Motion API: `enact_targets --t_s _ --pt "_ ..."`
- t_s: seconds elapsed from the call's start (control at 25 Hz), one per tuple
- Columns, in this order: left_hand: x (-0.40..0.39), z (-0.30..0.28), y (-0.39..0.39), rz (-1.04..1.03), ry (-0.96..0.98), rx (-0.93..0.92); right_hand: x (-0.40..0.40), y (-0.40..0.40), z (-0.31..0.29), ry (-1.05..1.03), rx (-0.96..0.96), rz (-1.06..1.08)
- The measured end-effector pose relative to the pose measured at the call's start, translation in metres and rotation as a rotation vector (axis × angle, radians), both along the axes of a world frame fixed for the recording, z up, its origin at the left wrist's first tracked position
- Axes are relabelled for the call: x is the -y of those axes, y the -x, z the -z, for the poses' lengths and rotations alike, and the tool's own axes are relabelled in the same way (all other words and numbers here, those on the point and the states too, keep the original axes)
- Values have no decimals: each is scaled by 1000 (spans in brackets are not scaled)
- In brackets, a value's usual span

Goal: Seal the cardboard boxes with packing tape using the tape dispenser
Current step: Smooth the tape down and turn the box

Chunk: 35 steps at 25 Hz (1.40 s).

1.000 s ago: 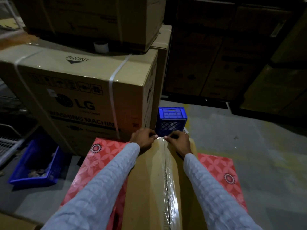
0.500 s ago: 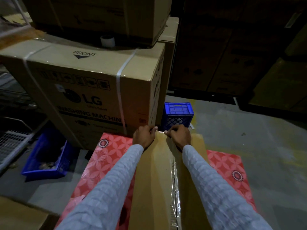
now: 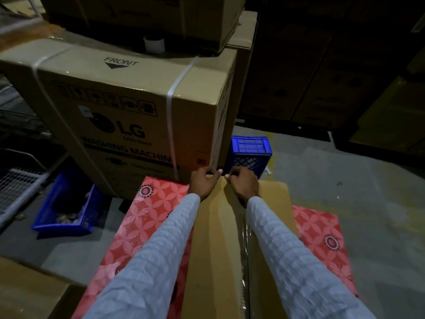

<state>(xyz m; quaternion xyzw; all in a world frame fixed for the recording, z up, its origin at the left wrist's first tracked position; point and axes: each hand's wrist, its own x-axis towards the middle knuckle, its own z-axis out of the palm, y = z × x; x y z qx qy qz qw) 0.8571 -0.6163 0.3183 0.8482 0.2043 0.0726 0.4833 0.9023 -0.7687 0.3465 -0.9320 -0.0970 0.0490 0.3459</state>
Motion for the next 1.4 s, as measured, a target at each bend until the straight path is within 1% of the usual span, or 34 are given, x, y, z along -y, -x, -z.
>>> enact_targets --t_s 0.04,0.12,0.2,0.24,0.28,0.4,0.48,0.56,0.68,0.72,0.8,0.84,0.92,1.0,1.12,1.4 --pt "-3 -2 -1 -10 68 9 -1 3 2 -10 36 -16" --pt "-6 -3 -1 -49 326 26 3 11 5 -65 98 -23" --pt "-7 -7 4 -93 564 60 5 11 7 -68 123 -24" --pt "-7 -6 7 -89 611 70 4 9 8 -52 122 -31" --pt "-7 -7 9 -62 610 65 4 6 10 -33 133 -43" --pt "-8 -5 13 41 493 8 5 3 17 104 203 -127" --pt "-8 -5 12 48 355 -43 5 4 20 204 228 -177" --pt "-7 -7 17 66 224 -85 6 8 21 270 198 -205" --pt "1 -12 38 157 47 -93 15 26 18 351 136 -251" --pt "6 -13 48 195 -63 -94 20 34 16 364 127 -257" --pt "19 -17 69 251 -364 -89 31 54 10 366 128 -257" --pt "28 -20 83 272 -479 -82 38 67 8 361 127 -250" --pt "46 -22 110 305 -616 -74 52 96 9 356 137 -233" --pt "65 -21 135 312 -692 -70 67 129 15 362 154 -219" --pt "87 -18 161 300 -749 -52 87 171 22 379 169 -193" --pt "111 -13 213 344 -758 2 111 231 25 316 193 -186"
